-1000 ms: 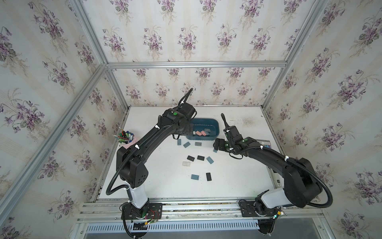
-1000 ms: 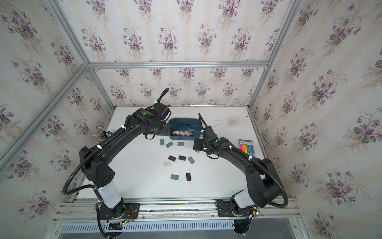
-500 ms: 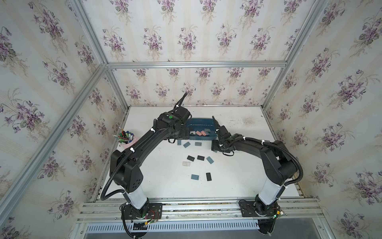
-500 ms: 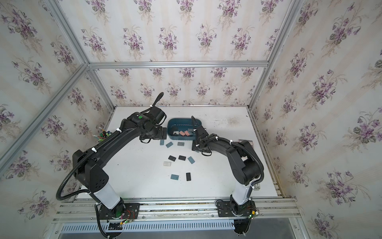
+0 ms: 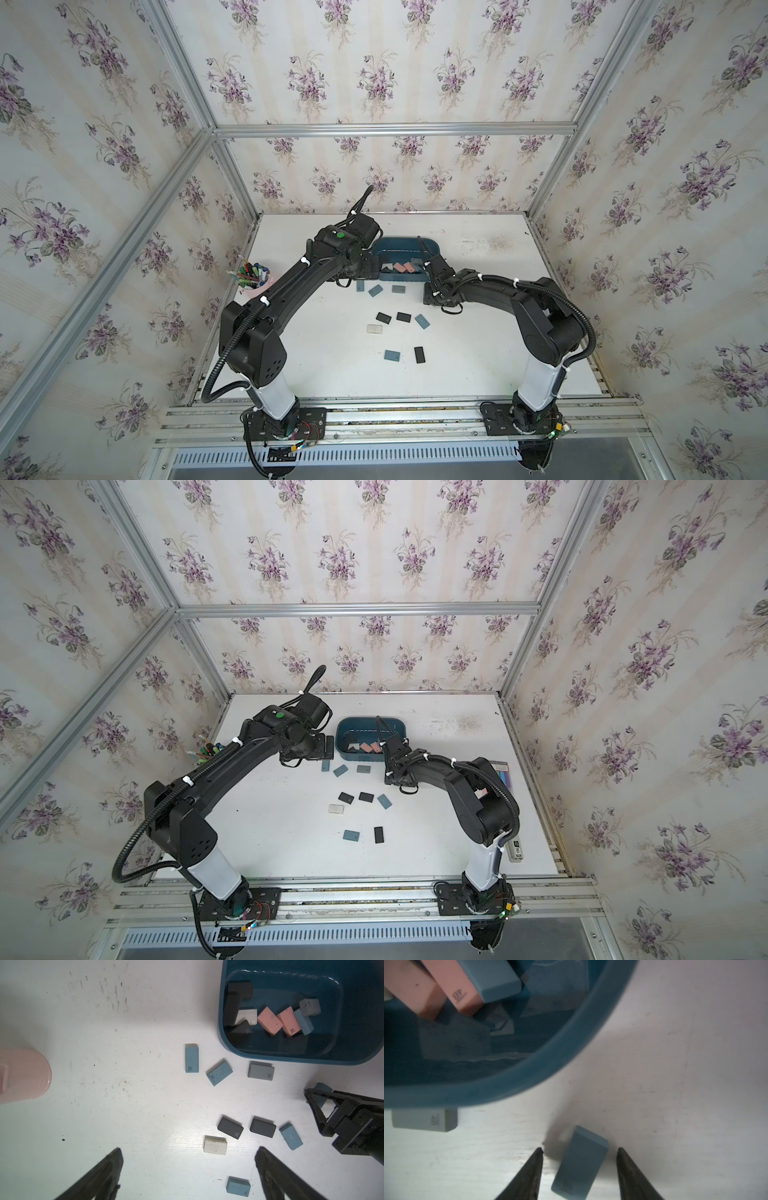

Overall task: Put the eraser in the storage box
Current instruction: Adjust the eraser at the center of the board.

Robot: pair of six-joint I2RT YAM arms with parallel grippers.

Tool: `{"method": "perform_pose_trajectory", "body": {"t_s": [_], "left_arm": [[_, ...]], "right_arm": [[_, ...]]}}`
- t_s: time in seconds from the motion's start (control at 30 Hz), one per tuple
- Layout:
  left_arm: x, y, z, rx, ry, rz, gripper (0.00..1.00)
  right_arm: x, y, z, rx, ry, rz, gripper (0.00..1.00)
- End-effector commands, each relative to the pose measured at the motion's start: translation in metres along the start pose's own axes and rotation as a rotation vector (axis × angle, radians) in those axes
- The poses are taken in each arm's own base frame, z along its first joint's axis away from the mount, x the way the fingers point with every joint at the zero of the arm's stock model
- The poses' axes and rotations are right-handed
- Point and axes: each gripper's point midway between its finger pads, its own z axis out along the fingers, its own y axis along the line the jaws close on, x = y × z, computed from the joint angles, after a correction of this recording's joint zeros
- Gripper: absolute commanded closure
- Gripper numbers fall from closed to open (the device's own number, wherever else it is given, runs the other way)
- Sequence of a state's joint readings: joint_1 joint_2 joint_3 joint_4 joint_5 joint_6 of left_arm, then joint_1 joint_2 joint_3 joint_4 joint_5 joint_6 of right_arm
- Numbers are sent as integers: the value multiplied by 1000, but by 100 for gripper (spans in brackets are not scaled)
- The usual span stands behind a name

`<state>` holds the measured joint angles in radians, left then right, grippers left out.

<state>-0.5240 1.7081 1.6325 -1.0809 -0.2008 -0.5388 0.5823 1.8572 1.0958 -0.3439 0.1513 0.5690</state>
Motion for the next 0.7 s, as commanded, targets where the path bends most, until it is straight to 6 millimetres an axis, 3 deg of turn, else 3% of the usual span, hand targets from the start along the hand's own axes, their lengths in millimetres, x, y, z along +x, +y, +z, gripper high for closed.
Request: {"method": "perform_pose_trajectory", "body": {"t_s": [0.0,0.23,0.4,0.67], "left_arm": [[0,-3,1,21,6,-12,1],[-1,-1,0,27,4,-21,1],[0,-2,1,33,10,-22,1],[0,-1,3,43,18,-30,1]], "right_arm": [[15,-6,3,25,62,10,50],[18,-8,-5,35,54,2,57],[23,-7,-13,43,41,-10,51],[16,-3,-7,50,32,-29,54]]}}
